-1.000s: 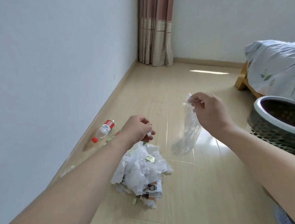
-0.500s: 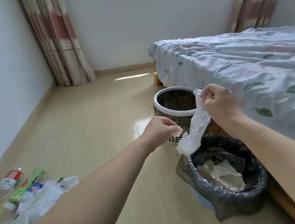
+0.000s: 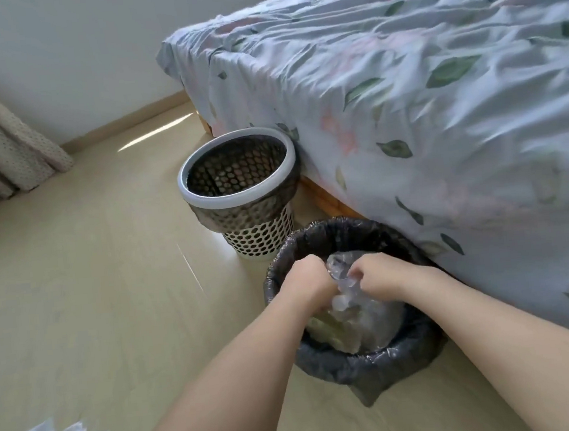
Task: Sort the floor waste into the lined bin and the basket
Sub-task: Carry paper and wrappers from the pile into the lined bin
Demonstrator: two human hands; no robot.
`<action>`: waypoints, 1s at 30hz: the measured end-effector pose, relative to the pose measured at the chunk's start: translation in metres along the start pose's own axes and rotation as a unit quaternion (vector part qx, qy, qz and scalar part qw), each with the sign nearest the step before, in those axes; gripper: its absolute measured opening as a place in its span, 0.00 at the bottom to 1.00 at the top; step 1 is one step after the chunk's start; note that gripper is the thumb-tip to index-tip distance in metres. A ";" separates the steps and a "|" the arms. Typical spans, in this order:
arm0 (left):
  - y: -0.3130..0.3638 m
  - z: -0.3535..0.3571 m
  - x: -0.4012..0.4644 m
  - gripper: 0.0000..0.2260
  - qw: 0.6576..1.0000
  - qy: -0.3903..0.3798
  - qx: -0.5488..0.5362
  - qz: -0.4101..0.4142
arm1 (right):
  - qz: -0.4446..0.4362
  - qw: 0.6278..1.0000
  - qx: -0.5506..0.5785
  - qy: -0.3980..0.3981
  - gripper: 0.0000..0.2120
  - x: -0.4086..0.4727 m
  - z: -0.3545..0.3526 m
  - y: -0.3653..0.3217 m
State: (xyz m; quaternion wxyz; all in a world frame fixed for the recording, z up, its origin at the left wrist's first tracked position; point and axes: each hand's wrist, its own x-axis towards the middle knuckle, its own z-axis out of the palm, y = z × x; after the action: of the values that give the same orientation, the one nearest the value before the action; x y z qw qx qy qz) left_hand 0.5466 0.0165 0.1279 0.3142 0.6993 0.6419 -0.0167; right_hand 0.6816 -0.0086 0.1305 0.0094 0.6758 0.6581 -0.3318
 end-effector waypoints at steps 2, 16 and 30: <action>-0.005 -0.004 0.001 0.10 0.999 0.039 -0.009 -0.001 | 0.013 0.999 -0.017 -0.044 0.20 0.004 0.008 0.002; -0.144 -0.119 -0.106 0.13 0.965 0.250 -0.078 0.028 | -0.112 0.949 -0.207 0.209 0.20 -0.043 -0.008 -0.168; -0.514 -0.141 -0.326 0.09 0.912 0.303 -0.133 -0.244 | -0.408 0.893 -0.182 0.055 0.24 -0.093 0.236 -0.474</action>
State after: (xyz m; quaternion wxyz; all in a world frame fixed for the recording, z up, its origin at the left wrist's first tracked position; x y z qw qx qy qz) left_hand -0.0312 -0.2191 0.1648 0.1812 0.4442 0.8531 0.2054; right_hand 0.1616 -0.1337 0.1904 -0.0400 0.3518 0.9242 -0.1434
